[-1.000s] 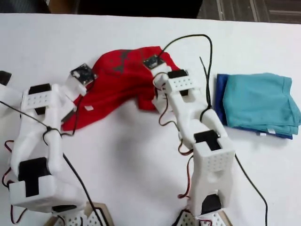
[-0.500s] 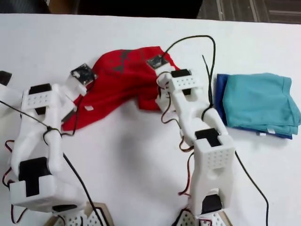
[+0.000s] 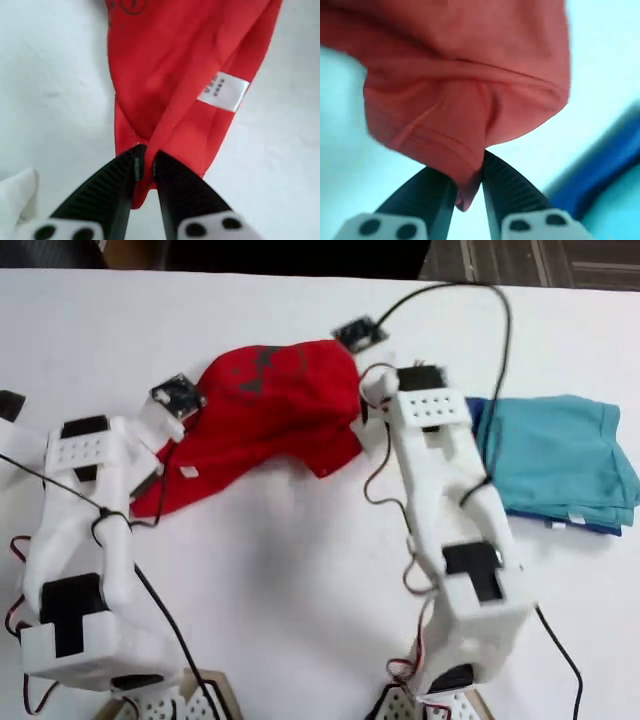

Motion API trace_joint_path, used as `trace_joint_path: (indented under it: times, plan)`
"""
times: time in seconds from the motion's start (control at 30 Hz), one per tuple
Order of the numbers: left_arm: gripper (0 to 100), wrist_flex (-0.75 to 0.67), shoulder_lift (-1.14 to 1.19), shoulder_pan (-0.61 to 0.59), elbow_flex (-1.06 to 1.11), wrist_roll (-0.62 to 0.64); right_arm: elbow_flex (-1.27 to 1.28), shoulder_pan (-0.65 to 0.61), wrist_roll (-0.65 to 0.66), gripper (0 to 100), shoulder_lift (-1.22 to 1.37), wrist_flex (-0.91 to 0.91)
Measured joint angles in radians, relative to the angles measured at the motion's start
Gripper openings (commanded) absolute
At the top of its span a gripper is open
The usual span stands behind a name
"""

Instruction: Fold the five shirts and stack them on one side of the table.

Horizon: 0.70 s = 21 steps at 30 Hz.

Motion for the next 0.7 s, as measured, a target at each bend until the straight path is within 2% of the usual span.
trace_joint_path:
  times: [0.13, 0.3, 0.47, 0.6, 0.7]
  plan:
    - [3, 0.126, 0.0, 0.017, -0.126, 0.071, 0.0, -0.002, 0.04, 2.0, -0.155, 0.002]
    - [3, 0.376, 0.0, 0.015, -0.397, 0.186, 0.0, -0.002, 0.051, 2.0, -0.321, -0.003]
    - [3, 0.621, 0.0, 0.018, -0.703, 0.239, 0.002, -0.003, 0.054, 2.0, -0.494, -0.003]
    - [3, 0.678, -0.006, 0.011, -0.905, 0.292, 0.002, -0.003, 0.054, 2.0, -0.651, -0.038]
    - [3, 0.686, -0.058, 0.003, -0.961, 0.324, 0.002, -0.003, 0.054, 2.0, -0.764, -0.069]
